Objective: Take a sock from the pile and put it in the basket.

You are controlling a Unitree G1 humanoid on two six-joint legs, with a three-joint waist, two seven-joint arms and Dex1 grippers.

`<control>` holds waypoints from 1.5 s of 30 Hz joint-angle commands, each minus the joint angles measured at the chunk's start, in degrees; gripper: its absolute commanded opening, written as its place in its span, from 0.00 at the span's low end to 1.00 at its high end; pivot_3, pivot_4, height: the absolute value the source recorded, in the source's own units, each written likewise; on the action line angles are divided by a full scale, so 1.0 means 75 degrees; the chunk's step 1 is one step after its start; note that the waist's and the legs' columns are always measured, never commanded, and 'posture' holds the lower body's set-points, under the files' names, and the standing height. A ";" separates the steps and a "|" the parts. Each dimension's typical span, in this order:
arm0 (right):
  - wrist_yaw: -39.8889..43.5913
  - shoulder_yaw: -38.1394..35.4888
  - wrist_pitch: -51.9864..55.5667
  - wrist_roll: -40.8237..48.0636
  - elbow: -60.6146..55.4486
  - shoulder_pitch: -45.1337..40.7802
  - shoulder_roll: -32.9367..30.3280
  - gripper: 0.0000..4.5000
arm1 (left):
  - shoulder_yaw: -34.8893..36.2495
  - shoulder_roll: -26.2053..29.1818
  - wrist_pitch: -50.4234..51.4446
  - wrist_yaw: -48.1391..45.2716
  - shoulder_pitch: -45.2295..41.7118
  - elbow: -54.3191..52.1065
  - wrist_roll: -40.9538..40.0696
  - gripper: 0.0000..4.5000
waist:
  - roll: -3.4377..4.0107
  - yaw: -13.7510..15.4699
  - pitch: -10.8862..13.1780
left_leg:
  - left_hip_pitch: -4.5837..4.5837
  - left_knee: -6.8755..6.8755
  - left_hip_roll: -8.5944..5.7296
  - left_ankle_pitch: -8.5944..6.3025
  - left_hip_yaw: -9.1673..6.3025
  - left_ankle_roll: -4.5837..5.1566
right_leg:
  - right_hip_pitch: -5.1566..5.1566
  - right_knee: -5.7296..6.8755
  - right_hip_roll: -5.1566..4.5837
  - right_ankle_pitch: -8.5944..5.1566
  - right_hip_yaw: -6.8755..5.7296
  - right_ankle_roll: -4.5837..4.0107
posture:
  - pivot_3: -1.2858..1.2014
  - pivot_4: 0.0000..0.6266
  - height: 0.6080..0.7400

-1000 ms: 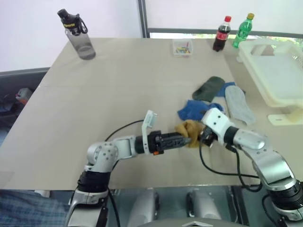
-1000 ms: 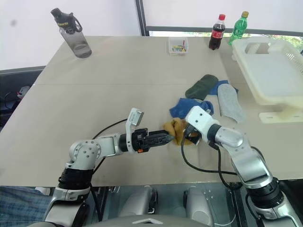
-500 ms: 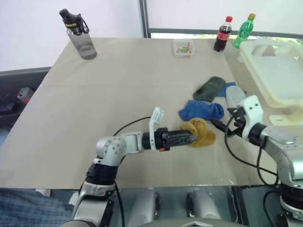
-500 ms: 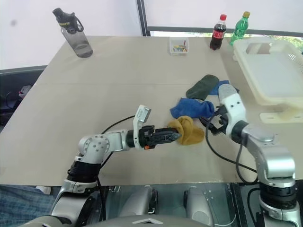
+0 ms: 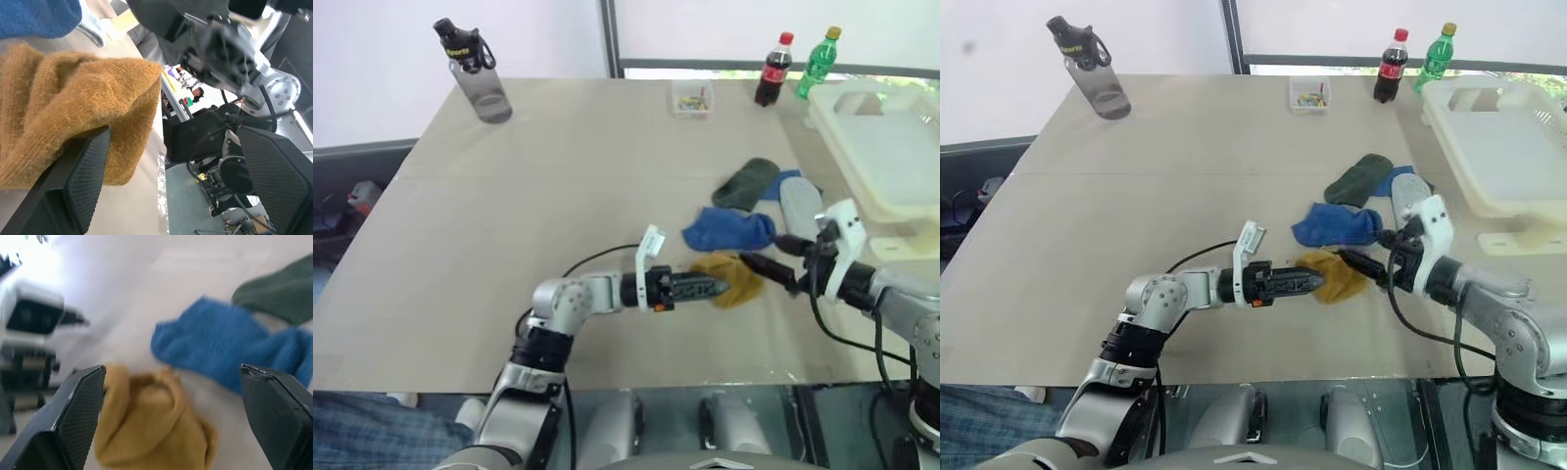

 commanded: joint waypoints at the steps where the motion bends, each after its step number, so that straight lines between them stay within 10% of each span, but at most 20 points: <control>1: -0.0267 0.0635 -0.0382 -0.0247 -0.0015 0.0042 -0.0159 1.00 | 0.0009 -0.0122 -0.0101 -0.0163 -0.0173 -0.0011 0.0046 0.99 | 0.0000 -0.0016 0.0000 | 0.0003 0.0001 0.0000 0.0000 0.0000 0.0000 | 0.0000 0.0005 0.0001 0.0000 0.0000 0.0000 | 0.52 0.24 1.00; 27: -0.1266 0.2771 -0.0302 -0.1383 0.1298 0.0139 -0.0202 1.00 | 0.0076 0.1097 -0.1107 -0.0556 0.0367 -0.1735 0.0741 0.99 | -0.0013 -0.0029 -0.0016 | 0.0022 0.0018 0.0013 0.0001 -0.0001 -0.0001 | 0.0012 0.0022 0.0013 0.0000 0.0003 0.0000 | 0.52 0.24 1.00; 39: -0.1177 0.2972 -0.0388 -0.1459 0.1446 0.0128 -0.0167 0.01 | 0.0657 0.2670 -0.2796 -0.0914 0.1007 -0.2985 0.1319 1.00 | -0.0024 -0.0012 -0.0029 | 0.0025 0.0018 0.0018 -0.0001 -0.0003 0.0002 | 0.0015 0.0016 0.0009 0.0000 0.0002 -0.0001 | 0.52 0.24 1.00; 45: -0.1093 0.3049 -0.0471 -0.1494 0.1573 0.0006 -0.0172 0.01 | 0.0724 0.2772 -0.3013 -0.0858 0.1008 -0.2941 0.1417 1.00 | -0.0028 -0.0031 -0.0032 | 0.0026 0.0018 0.0018 -0.0002 -0.0002 0.0003 | 0.0016 0.0018 0.0014 0.0000 0.0002 0.0000 | 0.52 0.24 1.00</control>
